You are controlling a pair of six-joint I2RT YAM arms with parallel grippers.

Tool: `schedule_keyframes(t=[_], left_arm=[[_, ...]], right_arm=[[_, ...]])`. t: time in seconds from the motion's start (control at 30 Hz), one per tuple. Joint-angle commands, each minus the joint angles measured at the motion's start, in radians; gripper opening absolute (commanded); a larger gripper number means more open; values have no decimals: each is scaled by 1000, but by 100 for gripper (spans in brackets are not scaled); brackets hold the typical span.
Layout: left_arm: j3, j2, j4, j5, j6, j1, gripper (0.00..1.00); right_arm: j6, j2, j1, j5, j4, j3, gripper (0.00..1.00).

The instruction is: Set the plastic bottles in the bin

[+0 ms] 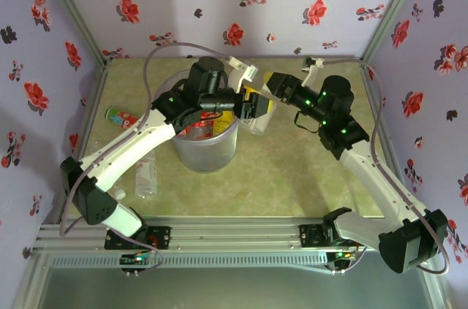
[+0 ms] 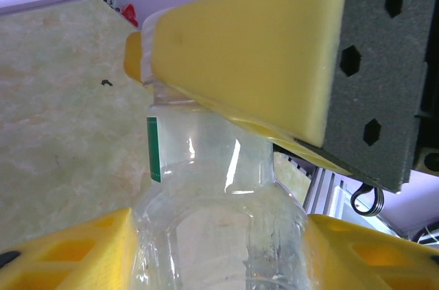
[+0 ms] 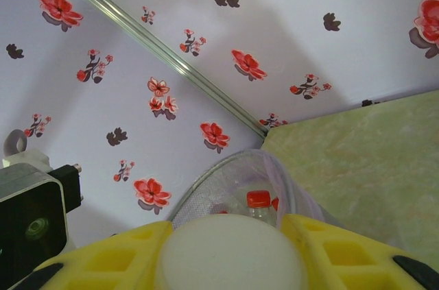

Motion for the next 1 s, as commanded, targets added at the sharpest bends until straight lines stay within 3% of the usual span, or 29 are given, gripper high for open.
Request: schedule_keyframes(t=[0.0,0.13,0.37,0.5,0.6,0.7,0.97], left_arm=[[35,12,33,7,9,0,57],[37,13,53,3,0,12,56],[43,-13,57,0,11,45,55],[76,-41,24,1,38,86,48],[108,-59,-9,0,63,123,43],[108,-96,-33,-24,68,171,34],[26,-198,-245,-241,-52,347,7]], right_arm=[[-11,-2,-3,-35,11,34,63],[-19,-9,-8,-23,-31,47,99],[-38,-117,-110,105,-142,30,99],[-63,-220,-135,390,-313,7,99],[-29,-271,-152,515,-360,-49,99],[-19,-275,-178,513,-408,-69,99],[-54,-270,-186,509,-457,-114,99]])
